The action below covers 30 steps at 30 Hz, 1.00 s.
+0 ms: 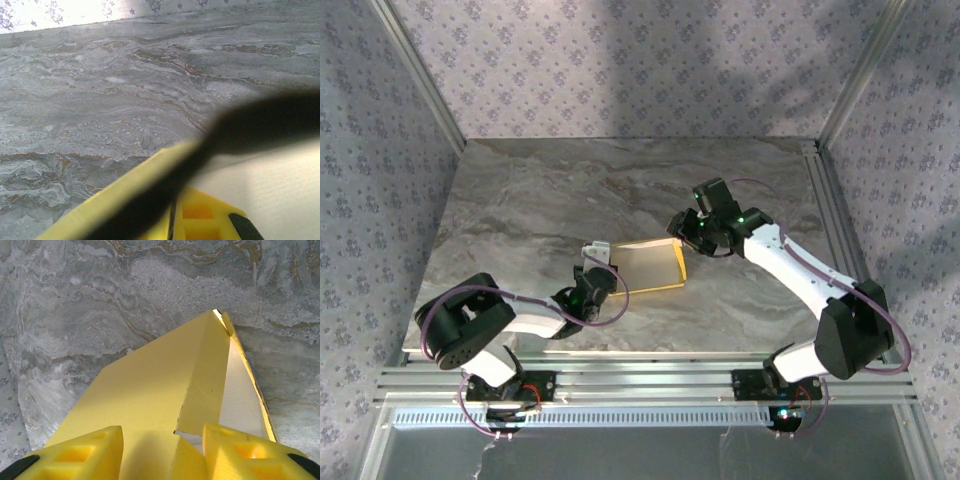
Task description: Fold the paper box
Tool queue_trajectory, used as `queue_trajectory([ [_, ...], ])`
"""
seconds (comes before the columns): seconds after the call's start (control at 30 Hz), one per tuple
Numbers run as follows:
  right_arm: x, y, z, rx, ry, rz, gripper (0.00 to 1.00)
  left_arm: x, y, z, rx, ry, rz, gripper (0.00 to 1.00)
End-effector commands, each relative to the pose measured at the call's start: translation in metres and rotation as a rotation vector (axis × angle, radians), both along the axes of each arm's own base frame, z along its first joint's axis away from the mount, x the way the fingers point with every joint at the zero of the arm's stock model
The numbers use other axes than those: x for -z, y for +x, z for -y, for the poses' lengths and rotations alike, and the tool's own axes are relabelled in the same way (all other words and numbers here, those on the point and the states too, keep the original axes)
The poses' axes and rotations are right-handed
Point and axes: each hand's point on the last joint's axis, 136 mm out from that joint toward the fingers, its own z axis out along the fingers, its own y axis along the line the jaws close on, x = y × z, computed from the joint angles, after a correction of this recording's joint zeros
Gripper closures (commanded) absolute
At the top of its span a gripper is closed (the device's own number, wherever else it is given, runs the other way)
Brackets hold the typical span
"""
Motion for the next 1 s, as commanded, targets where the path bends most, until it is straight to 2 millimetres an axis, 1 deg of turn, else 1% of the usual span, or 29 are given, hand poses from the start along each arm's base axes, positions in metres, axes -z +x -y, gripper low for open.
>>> queue_trajectory([
  [0.0, -0.011, -0.001, -0.005, 0.008, 0.01, 0.016, 0.57, -0.009, 0.001, 0.006, 0.012, -0.01, 0.01, 1.0],
  [0.07, -0.01, -0.001, -0.006, 0.01, 0.005, 0.011, 0.61, -0.009, 0.001, 0.006, 0.012, -0.01, 0.009, 1.0],
  [0.3, -0.003, -0.001, -0.004, 0.035, -0.015, -0.011, 0.65, -0.011, 0.001, 0.007, 0.013, -0.013, 0.013, 1.0],
  [0.4, 0.001, 0.0, -0.005, 0.051, -0.005, -0.022, 0.71, -0.011, 0.0, 0.007, 0.014, -0.011, 0.012, 1.0],
  [0.47, -0.001, 0.0, -0.005, 0.068, 0.004, -0.023, 0.77, -0.011, 0.0, 0.007, 0.014, -0.01, 0.012, 1.0],
  [0.67, 0.0, 0.001, -0.003, 0.149, 0.038, -0.04, 0.88, -0.013, 0.0, 0.008, 0.013, -0.011, 0.015, 1.0],
  [0.77, 0.003, -0.001, -0.004, 0.176, 0.059, -0.051, 0.98, -0.012, 0.0, 0.007, 0.01, -0.008, 0.015, 1.0],
  [0.8, 0.002, -0.002, -0.004, 0.182, 0.062, -0.051, 1.0, -0.013, 0.0, 0.007, 0.01, -0.009, 0.015, 1.0],
  [0.97, 0.002, -0.006, -0.003, 0.202, 0.081, -0.055, 1.0, -0.013, 0.0, 0.005, 0.002, -0.005, 0.017, 1.0],
])
